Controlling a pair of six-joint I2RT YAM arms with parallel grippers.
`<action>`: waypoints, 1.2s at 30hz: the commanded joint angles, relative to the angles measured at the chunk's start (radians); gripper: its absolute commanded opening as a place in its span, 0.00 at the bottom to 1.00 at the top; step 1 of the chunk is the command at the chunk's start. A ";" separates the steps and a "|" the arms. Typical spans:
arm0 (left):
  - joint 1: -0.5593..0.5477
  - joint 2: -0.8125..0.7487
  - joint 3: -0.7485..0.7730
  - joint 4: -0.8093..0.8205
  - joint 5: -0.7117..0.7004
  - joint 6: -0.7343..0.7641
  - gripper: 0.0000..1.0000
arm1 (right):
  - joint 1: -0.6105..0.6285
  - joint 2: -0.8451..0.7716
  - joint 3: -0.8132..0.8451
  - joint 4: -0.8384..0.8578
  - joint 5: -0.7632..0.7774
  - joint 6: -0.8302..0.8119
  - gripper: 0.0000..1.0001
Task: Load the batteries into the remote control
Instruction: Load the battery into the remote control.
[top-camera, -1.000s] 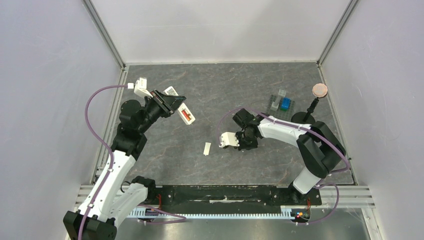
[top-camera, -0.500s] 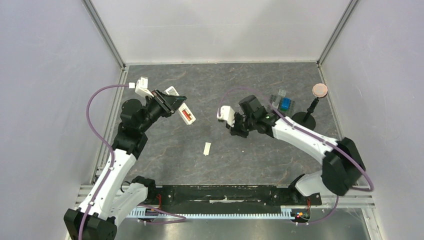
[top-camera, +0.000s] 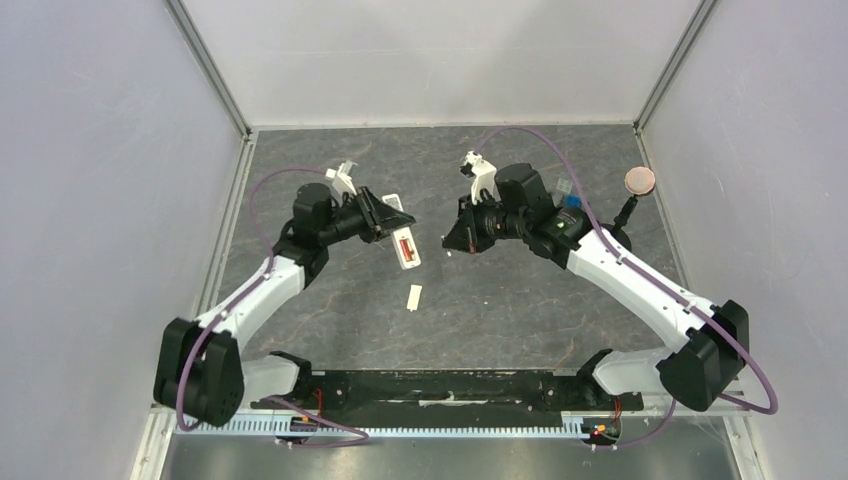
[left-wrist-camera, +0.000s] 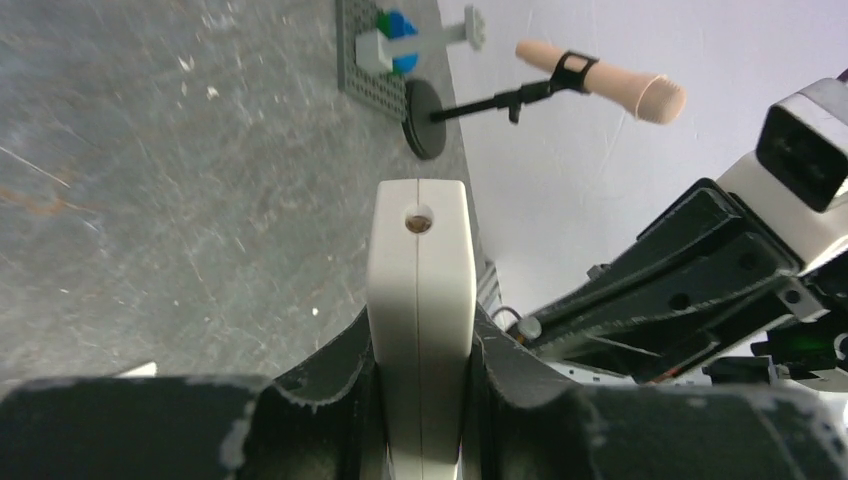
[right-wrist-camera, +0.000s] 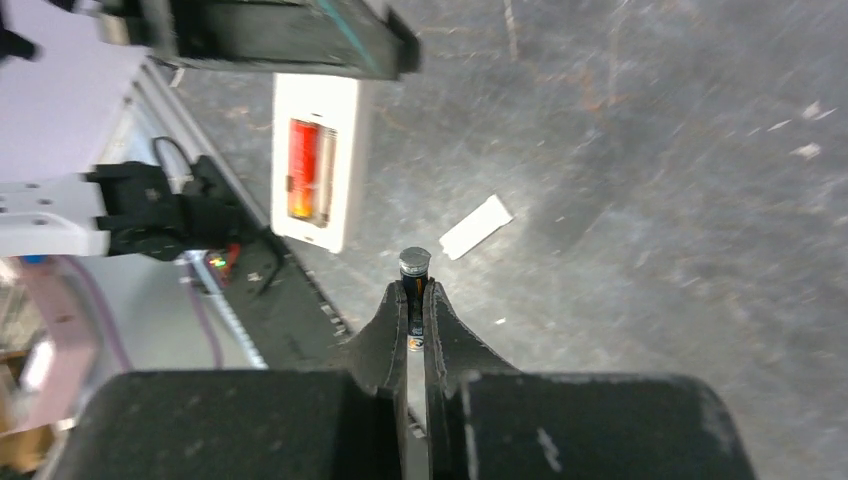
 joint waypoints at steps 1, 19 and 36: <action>-0.043 0.095 0.032 0.138 0.109 -0.110 0.02 | 0.000 -0.017 0.039 -0.057 -0.093 0.246 0.00; -0.144 0.268 0.002 0.395 0.064 -0.220 0.02 | 0.016 0.043 -0.022 -0.011 -0.130 0.423 0.00; -0.158 0.254 0.012 0.345 0.096 -0.196 0.02 | 0.018 0.089 0.024 -0.056 -0.043 0.402 0.00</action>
